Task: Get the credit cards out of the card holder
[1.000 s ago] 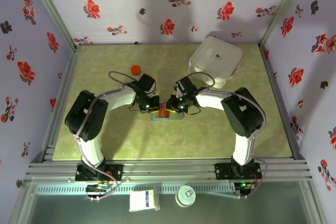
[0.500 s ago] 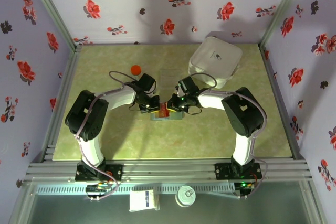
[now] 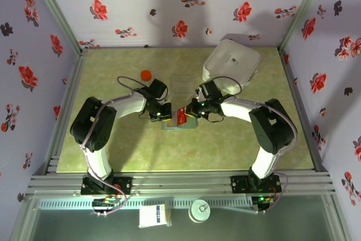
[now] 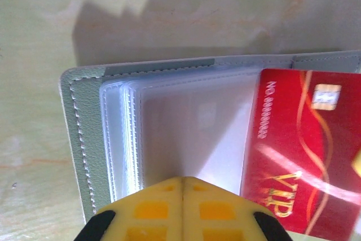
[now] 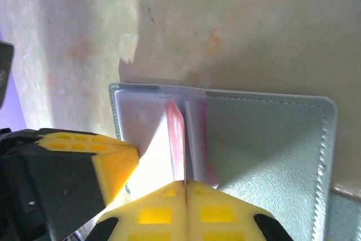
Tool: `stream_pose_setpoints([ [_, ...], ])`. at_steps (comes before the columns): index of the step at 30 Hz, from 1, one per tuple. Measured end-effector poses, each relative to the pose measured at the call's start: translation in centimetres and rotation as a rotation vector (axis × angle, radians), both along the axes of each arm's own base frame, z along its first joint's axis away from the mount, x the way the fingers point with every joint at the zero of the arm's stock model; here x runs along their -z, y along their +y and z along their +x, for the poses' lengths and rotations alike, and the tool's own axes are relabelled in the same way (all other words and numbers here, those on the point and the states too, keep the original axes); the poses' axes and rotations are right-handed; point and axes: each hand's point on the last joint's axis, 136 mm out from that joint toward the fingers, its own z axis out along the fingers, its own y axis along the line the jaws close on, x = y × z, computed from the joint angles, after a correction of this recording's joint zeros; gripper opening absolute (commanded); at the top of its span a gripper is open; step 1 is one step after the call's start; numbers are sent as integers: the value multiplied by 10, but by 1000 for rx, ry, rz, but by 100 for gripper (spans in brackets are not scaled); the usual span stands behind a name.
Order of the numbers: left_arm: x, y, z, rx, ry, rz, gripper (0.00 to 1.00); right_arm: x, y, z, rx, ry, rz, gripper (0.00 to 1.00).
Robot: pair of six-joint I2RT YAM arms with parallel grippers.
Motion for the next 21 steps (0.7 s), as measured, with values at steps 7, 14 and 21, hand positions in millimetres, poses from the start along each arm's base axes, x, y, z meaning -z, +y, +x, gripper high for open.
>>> stream_pose_setpoints([
  [7, -11, -2, 4, -8, -25, -23, 0, -10, -9, -3, -24, -23, -48, 3],
  [14, -47, 6, 17, -57, -97, -93, 0, -44, -2, 15, -133, -157, -88, 1],
  [21, -66, 33, 28, -135, -141, -125, 0, -70, -5, 40, -307, -364, -235, 0],
])
